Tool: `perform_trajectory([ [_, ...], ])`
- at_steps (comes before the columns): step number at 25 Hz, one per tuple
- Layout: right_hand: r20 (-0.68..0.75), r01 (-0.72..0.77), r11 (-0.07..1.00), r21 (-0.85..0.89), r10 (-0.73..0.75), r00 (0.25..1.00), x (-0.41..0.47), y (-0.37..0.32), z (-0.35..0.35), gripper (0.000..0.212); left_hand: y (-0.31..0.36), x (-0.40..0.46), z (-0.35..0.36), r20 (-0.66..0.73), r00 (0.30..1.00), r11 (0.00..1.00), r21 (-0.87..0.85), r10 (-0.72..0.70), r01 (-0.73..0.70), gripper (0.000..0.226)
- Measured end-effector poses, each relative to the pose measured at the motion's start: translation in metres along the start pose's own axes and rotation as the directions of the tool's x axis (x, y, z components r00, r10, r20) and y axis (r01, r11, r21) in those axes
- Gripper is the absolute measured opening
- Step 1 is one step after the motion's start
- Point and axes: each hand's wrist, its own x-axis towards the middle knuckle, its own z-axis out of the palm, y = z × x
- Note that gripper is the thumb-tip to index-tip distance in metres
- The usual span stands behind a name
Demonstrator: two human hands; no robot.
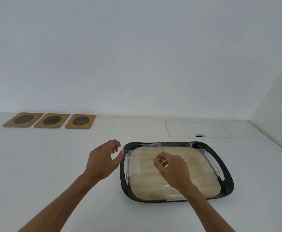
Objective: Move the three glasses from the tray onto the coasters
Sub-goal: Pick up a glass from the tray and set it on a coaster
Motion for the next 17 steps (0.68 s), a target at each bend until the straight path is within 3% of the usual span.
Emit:
perform_trajectory([
  [9,0.085,-0.182,0.983,0.021,0.18,0.98,-0.023,-0.021,0.042,0.033,-0.02,-0.045,0.009,0.126,0.992,0.997,-0.068,-0.022,0.031,0.023],
  [13,0.166,-0.209,0.977,-0.029,0.211,0.963,-0.018,-0.031,0.062,0.059,-0.022,-0.049,0.016,0.151,0.988,0.997,-0.067,-0.023,0.033,0.027],
  [17,0.248,-0.254,0.953,-0.163,0.289,0.925,-0.009,-0.045,0.083,0.083,-0.024,-0.045,0.032,0.233,0.972,0.999,-0.038,-0.017,0.027,0.049],
])
